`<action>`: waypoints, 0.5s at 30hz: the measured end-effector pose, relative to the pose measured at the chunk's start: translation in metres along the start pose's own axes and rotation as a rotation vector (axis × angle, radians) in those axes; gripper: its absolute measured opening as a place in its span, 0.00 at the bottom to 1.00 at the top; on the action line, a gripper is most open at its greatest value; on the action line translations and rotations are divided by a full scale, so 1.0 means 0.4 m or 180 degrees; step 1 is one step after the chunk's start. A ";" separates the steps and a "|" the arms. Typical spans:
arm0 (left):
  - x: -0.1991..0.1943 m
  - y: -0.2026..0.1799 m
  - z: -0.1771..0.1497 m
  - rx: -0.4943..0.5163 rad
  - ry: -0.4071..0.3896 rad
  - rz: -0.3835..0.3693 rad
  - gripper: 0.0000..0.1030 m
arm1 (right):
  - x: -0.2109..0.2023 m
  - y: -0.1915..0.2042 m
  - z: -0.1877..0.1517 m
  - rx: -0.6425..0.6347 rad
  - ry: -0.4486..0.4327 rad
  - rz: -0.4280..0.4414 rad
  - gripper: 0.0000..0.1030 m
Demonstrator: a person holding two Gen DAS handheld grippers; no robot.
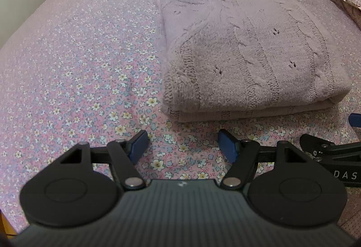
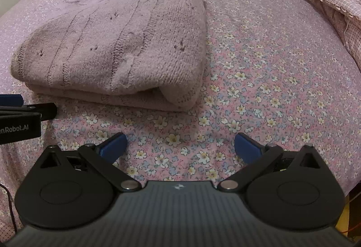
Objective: Fold small clothes
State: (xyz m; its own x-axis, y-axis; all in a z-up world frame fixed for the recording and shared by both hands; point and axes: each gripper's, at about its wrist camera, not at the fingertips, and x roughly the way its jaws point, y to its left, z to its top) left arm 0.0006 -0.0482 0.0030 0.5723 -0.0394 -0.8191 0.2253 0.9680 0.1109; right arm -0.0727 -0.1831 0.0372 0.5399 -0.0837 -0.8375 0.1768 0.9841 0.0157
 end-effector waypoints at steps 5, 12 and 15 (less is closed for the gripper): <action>0.010 0.008 0.010 -0.0023 0.0039 -0.0027 0.68 | -0.001 0.001 -0.004 -0.0006 0.0002 0.0005 1.00; 0.014 0.010 0.018 -0.0015 0.0056 -0.0017 0.68 | 0.003 0.002 0.002 -0.0008 0.0002 -0.0005 1.00; 0.014 0.009 0.018 -0.0007 0.0050 -0.0014 0.68 | 0.004 0.002 0.000 -0.0008 -0.0010 -0.0009 1.00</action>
State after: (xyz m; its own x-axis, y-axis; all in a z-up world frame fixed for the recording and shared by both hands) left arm 0.0104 -0.0465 0.0028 0.5589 -0.0399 -0.8283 0.2262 0.9683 0.1060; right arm -0.0715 -0.1826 0.0358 0.5419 -0.0871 -0.8359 0.1765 0.9842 0.0119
